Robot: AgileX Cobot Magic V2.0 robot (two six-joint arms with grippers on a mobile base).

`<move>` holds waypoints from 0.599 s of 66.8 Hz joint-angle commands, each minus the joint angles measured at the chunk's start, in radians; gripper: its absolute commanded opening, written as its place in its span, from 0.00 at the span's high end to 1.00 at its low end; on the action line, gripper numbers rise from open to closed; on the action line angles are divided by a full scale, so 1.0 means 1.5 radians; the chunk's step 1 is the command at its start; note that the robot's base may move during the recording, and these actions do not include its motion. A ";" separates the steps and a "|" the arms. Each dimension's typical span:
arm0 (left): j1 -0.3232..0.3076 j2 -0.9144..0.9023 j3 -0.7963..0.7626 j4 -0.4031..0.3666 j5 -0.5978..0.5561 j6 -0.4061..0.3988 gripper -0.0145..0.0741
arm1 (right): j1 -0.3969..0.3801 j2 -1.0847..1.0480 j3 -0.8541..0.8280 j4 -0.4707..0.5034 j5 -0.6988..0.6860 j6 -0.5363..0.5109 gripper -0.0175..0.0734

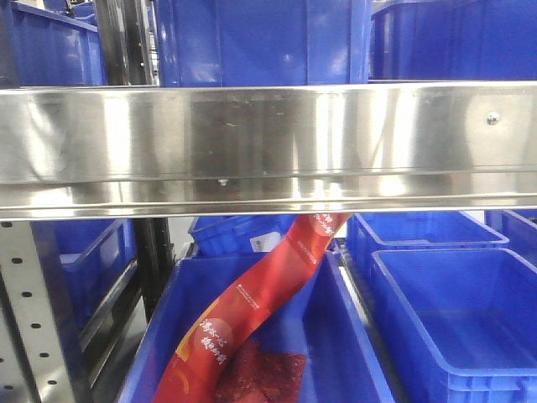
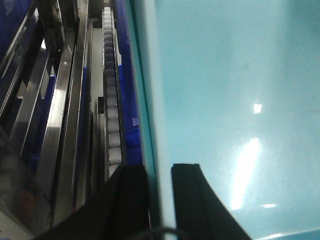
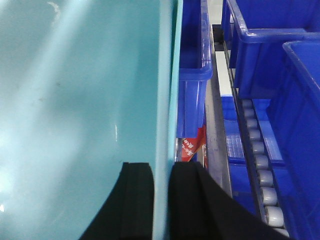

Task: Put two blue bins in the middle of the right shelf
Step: 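Approach the shelf and raise the held bin above the upper rail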

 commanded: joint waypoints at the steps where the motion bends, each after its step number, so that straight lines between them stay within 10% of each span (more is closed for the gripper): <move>1: -0.001 -0.011 -0.011 -0.018 -0.059 0.005 0.96 | 0.000 -0.006 -0.014 0.016 -0.049 0.000 0.99; 40: -0.001 0.042 0.114 -0.019 -0.133 0.003 0.96 | -0.001 0.085 0.070 -0.007 -0.018 0.086 0.99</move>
